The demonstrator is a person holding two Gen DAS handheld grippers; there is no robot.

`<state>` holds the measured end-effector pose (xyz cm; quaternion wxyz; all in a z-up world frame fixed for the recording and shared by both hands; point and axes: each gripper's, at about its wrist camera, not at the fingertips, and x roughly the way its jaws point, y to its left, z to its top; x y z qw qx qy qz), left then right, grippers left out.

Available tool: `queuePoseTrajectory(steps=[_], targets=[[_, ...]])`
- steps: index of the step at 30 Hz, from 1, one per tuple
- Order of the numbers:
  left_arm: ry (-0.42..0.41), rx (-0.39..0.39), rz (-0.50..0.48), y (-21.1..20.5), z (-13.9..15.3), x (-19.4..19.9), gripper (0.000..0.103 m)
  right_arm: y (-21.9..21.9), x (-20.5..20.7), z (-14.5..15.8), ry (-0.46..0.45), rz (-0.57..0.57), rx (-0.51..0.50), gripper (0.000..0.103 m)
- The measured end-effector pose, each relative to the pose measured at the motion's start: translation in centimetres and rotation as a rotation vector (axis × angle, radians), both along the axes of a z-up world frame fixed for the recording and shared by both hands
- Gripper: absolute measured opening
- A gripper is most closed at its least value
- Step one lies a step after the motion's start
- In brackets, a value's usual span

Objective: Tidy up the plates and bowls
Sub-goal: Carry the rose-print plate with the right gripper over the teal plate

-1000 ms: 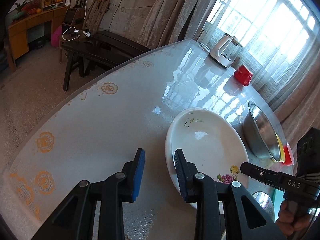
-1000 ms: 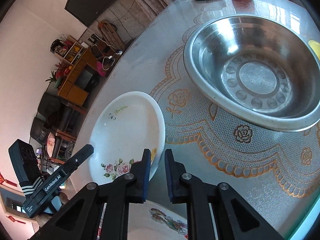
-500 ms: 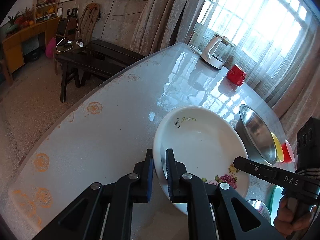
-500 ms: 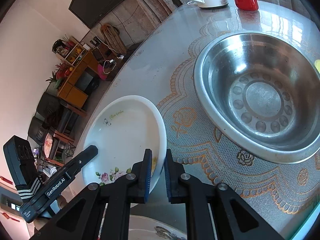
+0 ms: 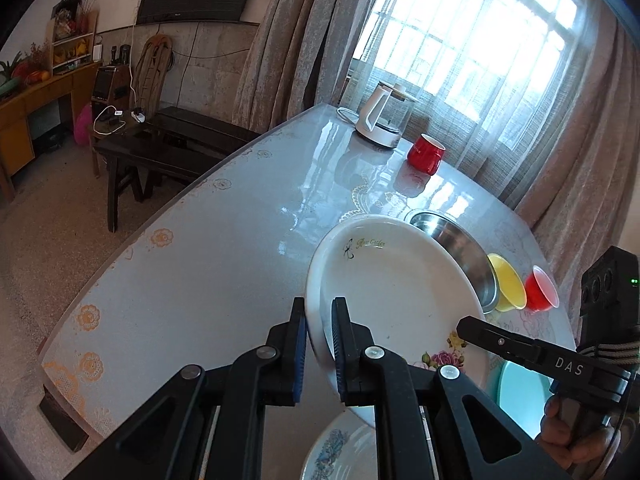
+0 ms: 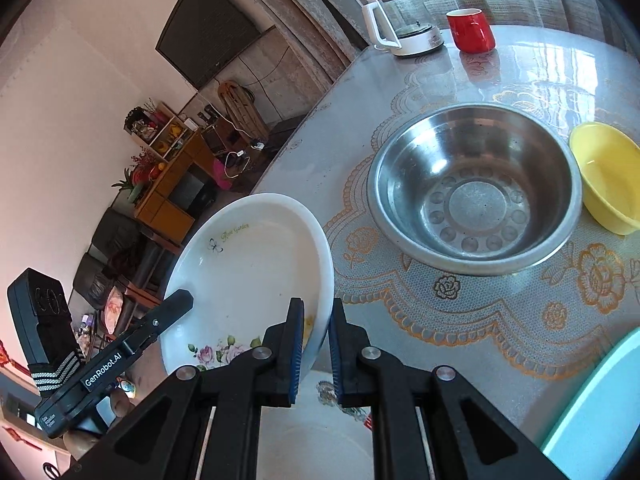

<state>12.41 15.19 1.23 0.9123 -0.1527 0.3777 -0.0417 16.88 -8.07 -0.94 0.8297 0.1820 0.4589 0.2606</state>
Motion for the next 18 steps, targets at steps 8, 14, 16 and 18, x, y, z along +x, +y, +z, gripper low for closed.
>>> queuePoseTrajectory(steps=[8,14,16,18], targets=[[-0.006,0.006,-0.111,-5.4,0.7,-1.8,0.012,-6.4,-4.3,0.6,-0.023,-0.084,0.024,0.012],[-0.006,0.03,-0.208,-10.2,1.1,-2.4,0.012,-10.0,-5.9,1.3,-0.032,-0.158,0.037,0.012],[-0.007,0.04,-0.244,-11.9,1.1,-2.7,0.012,-11.5,-6.8,1.1,-0.029,-0.187,0.039,0.012],[0.002,0.036,-0.278,-13.4,0.9,-2.8,0.012,-13.2,-8.0,0.9,-0.021,-0.218,0.046,0.012]])
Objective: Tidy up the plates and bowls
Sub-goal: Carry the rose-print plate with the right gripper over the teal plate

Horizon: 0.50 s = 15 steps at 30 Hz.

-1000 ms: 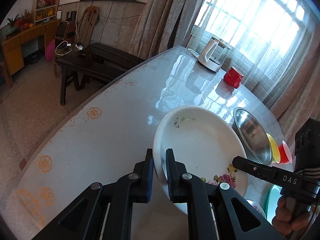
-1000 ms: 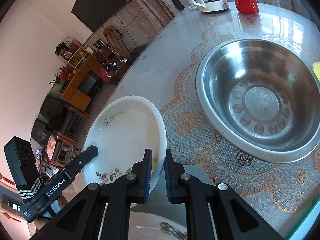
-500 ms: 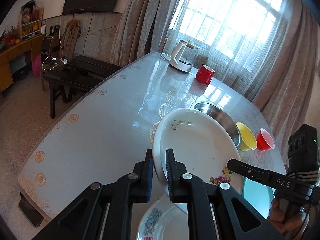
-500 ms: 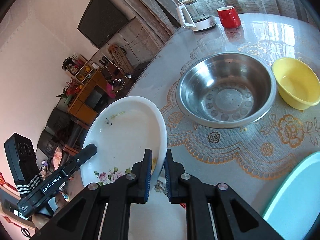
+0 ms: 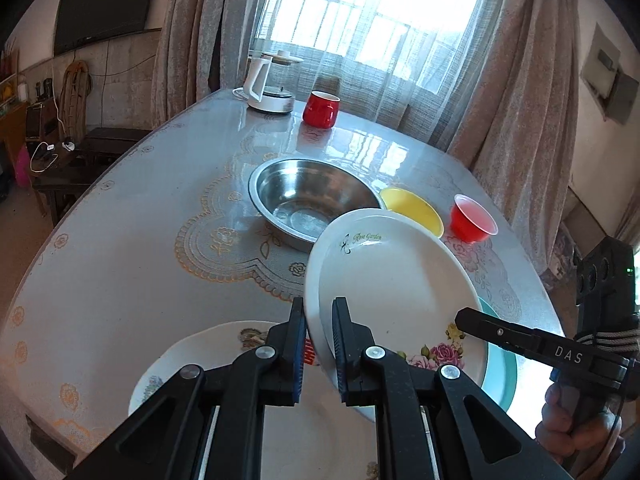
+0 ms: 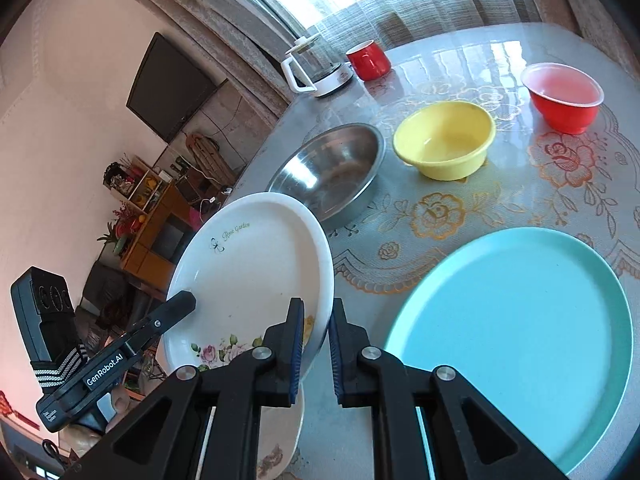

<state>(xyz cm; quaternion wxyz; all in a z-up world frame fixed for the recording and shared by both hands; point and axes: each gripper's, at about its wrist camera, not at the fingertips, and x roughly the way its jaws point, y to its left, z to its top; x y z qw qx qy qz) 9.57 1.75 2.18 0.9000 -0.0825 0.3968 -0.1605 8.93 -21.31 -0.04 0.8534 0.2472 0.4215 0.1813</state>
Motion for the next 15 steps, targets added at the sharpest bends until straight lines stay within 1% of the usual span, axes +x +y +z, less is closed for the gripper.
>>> queuePoseTrajectory(steps=[8,12,15], targets=[[0.041,0.026,-0.095,-5.5,-1.4,-0.6,0.013,-4.9,-3.2,-1.3,0.031,-0.115,-0.009,0.012],[0.059,0.052,-0.13,-7.5,-2.3,-1.0,0.013,-6.8,-3.9,-2.2,0.048,-0.161,-0.012,0.013],[0.081,0.056,-0.147,-8.4,-2.9,-1.1,0.014,-7.7,-4.3,-2.7,0.061,-0.189,-0.01,0.013]])
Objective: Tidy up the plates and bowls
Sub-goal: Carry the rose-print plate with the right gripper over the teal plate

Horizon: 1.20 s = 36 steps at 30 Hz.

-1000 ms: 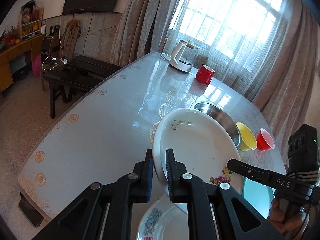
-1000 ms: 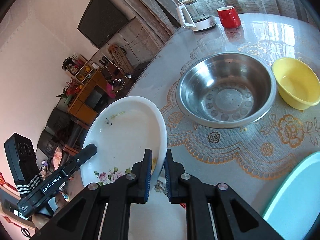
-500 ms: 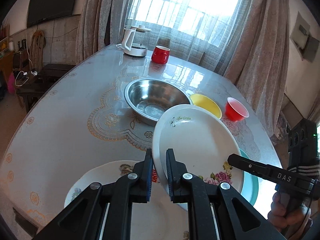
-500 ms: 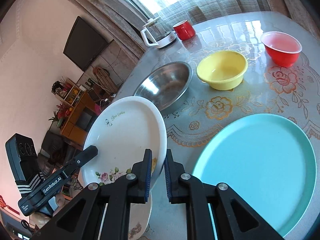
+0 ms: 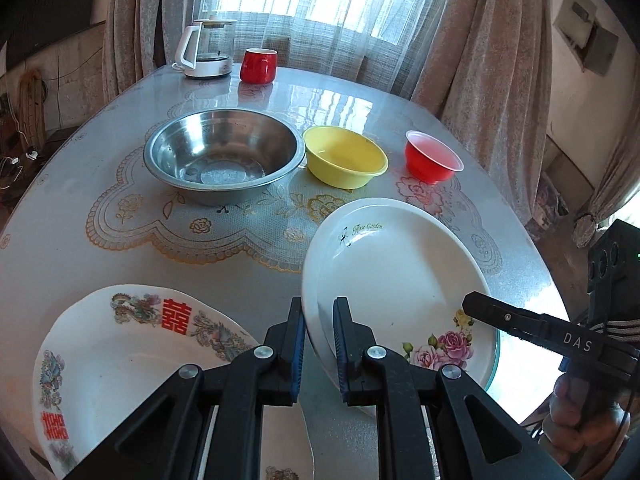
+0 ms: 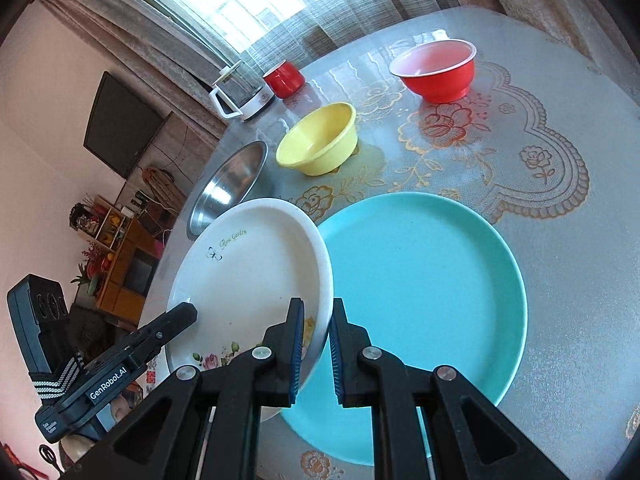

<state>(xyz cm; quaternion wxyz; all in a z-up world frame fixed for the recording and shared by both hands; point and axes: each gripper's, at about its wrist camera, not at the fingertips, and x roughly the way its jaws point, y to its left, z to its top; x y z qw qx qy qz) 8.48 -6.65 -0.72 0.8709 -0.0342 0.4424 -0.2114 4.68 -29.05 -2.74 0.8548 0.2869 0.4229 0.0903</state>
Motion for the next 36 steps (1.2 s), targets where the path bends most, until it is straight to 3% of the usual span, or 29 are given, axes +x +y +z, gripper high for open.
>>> queuePoseTrajectory(steps=[36], targets=[[0.047,0.056,-0.115,-5.2,-1.9,-0.8,0.016,-3.6,-2.5,-2.1,0.045,-0.122,-0.055,0.013]])
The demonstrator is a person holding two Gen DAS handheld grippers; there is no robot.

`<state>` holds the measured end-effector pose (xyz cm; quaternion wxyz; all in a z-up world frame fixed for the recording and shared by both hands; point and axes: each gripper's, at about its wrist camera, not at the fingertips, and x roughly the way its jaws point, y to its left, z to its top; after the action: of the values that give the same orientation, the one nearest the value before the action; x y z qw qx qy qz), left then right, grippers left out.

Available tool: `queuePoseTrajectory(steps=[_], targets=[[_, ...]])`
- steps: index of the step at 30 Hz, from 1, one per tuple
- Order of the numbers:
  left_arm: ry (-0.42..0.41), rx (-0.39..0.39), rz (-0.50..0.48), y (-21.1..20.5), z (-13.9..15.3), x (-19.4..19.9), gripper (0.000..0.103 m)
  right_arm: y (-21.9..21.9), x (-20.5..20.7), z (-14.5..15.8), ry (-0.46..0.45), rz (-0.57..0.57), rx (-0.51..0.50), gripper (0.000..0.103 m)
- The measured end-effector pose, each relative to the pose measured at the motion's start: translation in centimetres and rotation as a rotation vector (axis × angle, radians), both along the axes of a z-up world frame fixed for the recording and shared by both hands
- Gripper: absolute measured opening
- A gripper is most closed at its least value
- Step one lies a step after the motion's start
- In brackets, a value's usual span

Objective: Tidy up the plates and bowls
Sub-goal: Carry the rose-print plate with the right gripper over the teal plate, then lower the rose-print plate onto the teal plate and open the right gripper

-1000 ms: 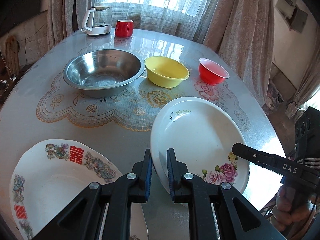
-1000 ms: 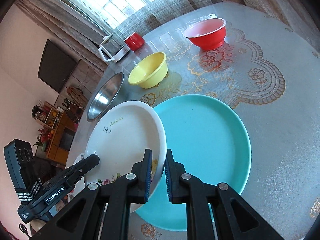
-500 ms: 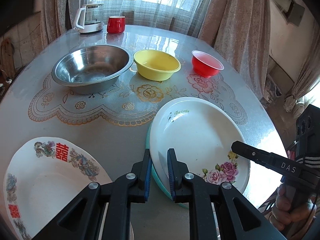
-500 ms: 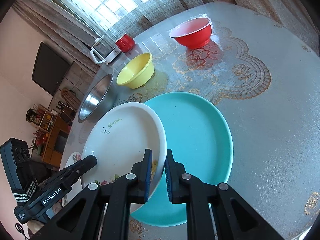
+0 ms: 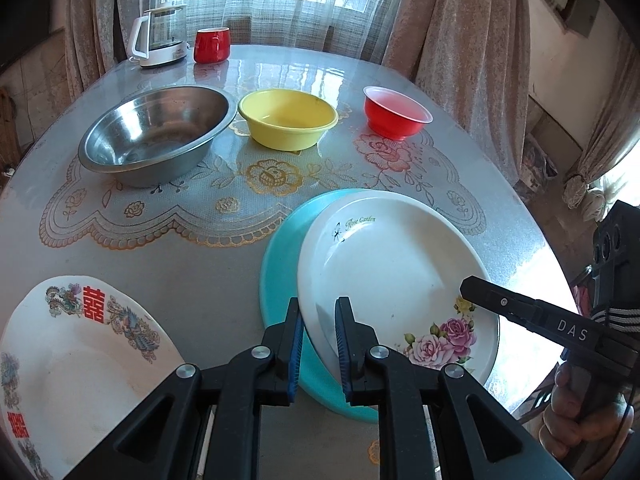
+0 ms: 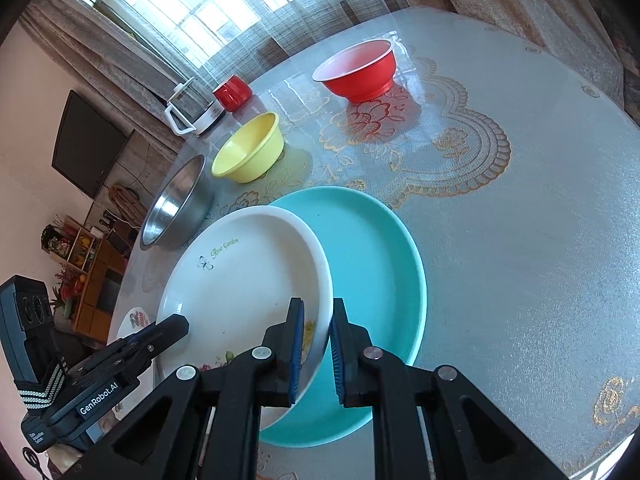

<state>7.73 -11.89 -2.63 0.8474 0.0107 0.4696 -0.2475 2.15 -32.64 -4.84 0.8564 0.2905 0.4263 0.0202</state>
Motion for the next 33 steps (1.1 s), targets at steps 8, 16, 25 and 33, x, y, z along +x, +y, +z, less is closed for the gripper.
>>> queuePoseTrajectory(steps=[8,16,25,33], targets=[[0.021,0.02,0.007,-0.4,-1.0,0.2,0.016,-0.2,-0.1,-0.4,0.006,-0.007,-0.018,0.013],[0.022,0.024,0.002,-0.6,-1.1,0.1,0.016,-0.4,-0.1,-0.8,0.017,-0.012,-0.032,0.013],[0.026,0.03,0.011,-0.7,-1.5,0.5,0.016,-0.2,0.1,-1.1,0.021,-0.009,-0.045,0.013],[0.028,0.029,0.008,-0.8,-1.7,0.7,0.016,-0.2,0.3,-1.2,0.023,-0.01,-0.064,0.013]])
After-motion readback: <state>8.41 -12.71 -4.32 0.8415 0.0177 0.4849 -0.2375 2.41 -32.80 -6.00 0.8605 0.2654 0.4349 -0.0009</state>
